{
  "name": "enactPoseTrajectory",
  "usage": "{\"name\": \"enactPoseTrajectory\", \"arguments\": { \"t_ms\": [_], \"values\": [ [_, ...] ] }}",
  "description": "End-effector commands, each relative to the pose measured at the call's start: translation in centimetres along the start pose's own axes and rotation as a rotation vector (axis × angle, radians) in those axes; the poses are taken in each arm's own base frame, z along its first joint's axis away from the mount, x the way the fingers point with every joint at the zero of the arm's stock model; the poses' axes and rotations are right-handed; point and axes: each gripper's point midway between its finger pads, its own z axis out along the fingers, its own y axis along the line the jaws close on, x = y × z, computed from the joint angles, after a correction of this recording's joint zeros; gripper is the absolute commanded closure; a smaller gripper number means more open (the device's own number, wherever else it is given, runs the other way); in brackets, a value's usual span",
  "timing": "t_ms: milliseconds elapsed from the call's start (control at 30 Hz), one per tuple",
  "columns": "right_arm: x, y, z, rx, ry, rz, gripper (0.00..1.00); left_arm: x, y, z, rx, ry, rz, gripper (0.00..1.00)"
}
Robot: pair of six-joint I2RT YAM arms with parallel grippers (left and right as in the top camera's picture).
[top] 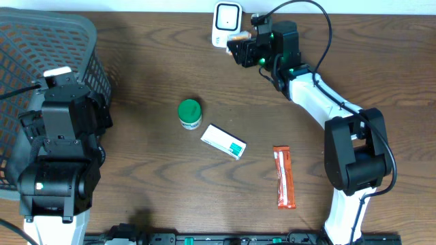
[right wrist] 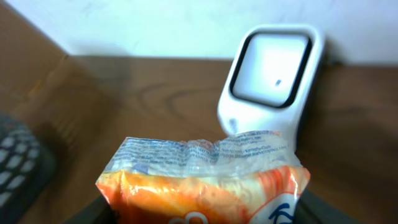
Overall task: Scan the item barcode
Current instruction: 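Carry the Kleenex pack to the scanner and hold it before it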
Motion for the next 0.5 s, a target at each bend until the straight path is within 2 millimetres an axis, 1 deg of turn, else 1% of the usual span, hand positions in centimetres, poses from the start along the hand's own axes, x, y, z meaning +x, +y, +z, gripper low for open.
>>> {"name": "enactPoseTrajectory", "arguments": {
  "t_ms": [0, 133, 200, 367, 467],
  "values": [
    [-1.5, -1.5, 1.4, 0.089, -0.051, -0.082, 0.41, 0.2, 0.3, 0.1, -0.013, 0.003, -0.007, 0.04],
    [-3.3, -2.0, 3.5, 0.096, -0.09, -0.113, 0.43, 0.2, 0.3, 0.1, -0.013, 0.004, -0.006, 0.04],
    [-4.1, -2.5, 5.3, 0.096, -0.109, -0.121, 0.45, 0.2, 0.3, 0.1, -0.013, 0.004, -0.006, 0.04],
    [-4.4, -2.6, 9.5, 0.077, -0.121, -0.151, 0.46, 0.2, 0.3, 0.1, -0.013, 0.004, -0.006, 0.04],
    [-4.5, -2.5, 11.2, 0.085, -0.142, -0.179, 0.46, 0.2, 0.3, 0.1, -0.013, 0.004, -0.006, 0.04]
  ]
}}
